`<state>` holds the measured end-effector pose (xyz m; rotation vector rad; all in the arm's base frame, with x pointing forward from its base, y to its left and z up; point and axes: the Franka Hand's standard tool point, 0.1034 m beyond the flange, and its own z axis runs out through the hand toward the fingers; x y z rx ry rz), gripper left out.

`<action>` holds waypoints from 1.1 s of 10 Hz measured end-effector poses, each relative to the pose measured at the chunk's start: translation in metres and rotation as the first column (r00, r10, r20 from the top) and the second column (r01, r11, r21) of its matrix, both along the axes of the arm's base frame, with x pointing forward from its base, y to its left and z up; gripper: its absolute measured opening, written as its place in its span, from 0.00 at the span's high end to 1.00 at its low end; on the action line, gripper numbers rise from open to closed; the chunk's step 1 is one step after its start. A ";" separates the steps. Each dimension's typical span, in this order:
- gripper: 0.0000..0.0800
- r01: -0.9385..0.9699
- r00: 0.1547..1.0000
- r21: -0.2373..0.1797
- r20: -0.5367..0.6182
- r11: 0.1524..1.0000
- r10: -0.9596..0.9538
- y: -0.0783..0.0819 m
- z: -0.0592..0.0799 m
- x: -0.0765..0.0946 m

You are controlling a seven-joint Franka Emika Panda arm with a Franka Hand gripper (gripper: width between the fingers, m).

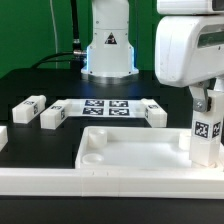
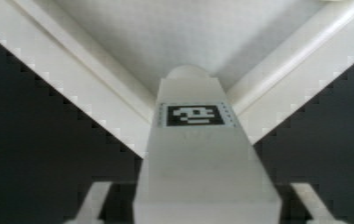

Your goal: Assemble desk

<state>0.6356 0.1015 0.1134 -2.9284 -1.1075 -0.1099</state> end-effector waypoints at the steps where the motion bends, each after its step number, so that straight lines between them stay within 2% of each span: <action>1: 0.64 0.041 0.999 0.003 -0.002 0.999 -0.041 0.000 0.000 0.000; 3: 0.64 0.196 0.981 0.018 -0.010 0.981 -0.195 -0.001 0.000 0.000; 5: 0.64 0.391 0.920 0.039 -0.024 0.920 -0.390 -0.002 -0.001 0.000; 10: 0.64 0.742 0.671 0.054 -0.067 0.669 -0.739 -0.002 -0.002 0.000; 11: 0.64 0.807 0.590 0.054 -0.078 0.588 -0.804 -0.002 -0.002 0.000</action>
Offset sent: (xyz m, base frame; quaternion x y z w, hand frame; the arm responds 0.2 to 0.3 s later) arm -0.0061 -0.0029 -0.0059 0.0341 0.0164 0.2754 0.9606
